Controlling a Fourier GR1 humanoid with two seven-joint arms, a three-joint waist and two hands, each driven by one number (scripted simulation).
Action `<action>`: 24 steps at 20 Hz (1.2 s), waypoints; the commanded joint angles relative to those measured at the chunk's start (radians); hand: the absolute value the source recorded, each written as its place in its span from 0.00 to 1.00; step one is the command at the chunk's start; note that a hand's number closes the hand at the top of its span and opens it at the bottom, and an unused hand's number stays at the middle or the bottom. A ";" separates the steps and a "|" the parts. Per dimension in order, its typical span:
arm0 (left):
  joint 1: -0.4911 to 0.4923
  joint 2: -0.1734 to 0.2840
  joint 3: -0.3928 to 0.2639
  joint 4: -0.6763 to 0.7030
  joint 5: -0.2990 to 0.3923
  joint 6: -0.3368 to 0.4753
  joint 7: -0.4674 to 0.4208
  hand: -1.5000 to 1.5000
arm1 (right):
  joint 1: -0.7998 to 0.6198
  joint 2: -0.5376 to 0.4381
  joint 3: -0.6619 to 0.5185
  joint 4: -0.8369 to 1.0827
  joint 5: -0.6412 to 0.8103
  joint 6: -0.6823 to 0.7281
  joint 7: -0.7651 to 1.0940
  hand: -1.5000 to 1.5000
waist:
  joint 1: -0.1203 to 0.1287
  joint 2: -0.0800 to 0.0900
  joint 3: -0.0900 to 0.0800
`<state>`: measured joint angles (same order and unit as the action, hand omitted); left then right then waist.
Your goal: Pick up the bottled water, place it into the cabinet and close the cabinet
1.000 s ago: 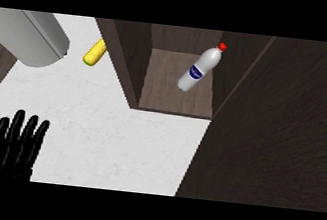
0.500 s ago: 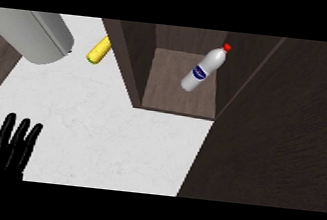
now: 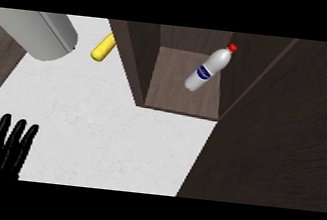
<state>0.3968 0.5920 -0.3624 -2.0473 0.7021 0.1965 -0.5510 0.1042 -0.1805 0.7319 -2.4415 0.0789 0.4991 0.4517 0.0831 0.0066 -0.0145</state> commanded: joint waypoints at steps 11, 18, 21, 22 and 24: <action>-0.005 0.037 0.020 -0.013 0.015 -0.076 -0.009 0.00 | 0.017 0.151 0.092 0.250 -0.315 -0.052 0.086 1.00 | 0.097 0.053 0.001; 0.012 0.047 0.037 -0.020 0.032 -0.086 -0.003 0.00 | 0.010 0.173 -0.063 0.248 -0.443 -0.166 0.068 1.00 | 0.058 0.037 0.005; 0.026 0.053 0.054 0.009 0.030 -0.094 -0.017 0.00 | 0.028 0.173 -0.145 0.219 -0.414 -0.215 0.019 1.00 | 0.031 0.031 0.004; 0.022 0.044 0.052 -0.006 0.029 -0.089 -0.024 0.00 | 0.037 0.173 -0.159 0.222 -0.410 -0.232 0.014 1.00 | 0.027 0.030 0.005; 0.019 0.040 0.051 0.002 0.035 -0.082 -0.015 0.00 | 0.042 0.174 -0.184 0.231 -0.405 -0.255 -0.007 1.00 | 0.013 0.036 0.005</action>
<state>0.4123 0.6352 -0.3161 -2.0495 0.7337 0.1107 -0.5652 0.1926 -0.1283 0.6465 -2.3085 -0.3766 0.4376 0.4735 0.1192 0.0357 -0.0141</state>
